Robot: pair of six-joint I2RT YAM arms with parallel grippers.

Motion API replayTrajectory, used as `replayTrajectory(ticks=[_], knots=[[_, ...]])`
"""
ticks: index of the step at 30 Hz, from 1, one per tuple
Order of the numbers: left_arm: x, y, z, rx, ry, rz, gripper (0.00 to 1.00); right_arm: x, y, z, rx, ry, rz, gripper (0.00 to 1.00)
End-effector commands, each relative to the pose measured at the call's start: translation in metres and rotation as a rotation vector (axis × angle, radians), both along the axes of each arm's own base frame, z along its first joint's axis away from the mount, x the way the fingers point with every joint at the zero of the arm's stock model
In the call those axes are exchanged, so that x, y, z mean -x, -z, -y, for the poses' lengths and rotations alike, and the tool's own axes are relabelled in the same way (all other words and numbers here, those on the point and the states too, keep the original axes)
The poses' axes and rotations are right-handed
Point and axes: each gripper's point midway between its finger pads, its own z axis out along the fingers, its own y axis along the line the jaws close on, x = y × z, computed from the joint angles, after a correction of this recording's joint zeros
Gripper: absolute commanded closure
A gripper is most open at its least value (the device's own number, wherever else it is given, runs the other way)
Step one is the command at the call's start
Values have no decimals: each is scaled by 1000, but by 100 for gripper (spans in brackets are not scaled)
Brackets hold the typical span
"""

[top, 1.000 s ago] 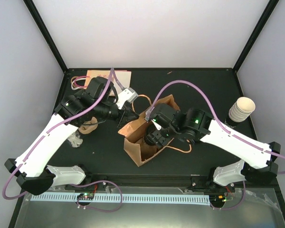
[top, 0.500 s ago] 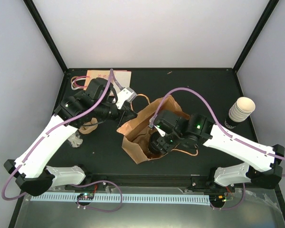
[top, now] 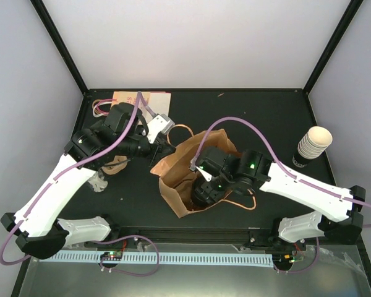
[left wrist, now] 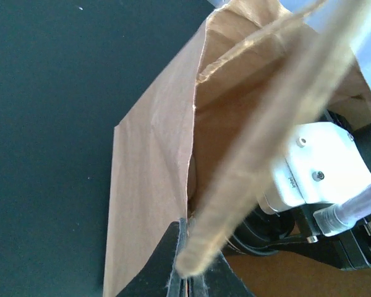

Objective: Pack the takeout coffee

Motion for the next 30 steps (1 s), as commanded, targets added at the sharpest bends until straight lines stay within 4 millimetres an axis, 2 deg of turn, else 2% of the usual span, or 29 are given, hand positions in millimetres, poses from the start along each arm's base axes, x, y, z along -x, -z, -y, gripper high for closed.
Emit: replayTrajectory(ticks=[1,17,25,30], knots=[[-3,-9,-3,2,-7,78,98,10,8,0,26,-29,-32,40],[1,-5,1,-35,52,143,99,41,23,-2,65,-90,-64,41],[13,-13,9,16,121,158,98,64,27,-17,80,-191,-11,41],[24,-12,12,23,176,161,98,65,35,-23,88,-216,21,41]])
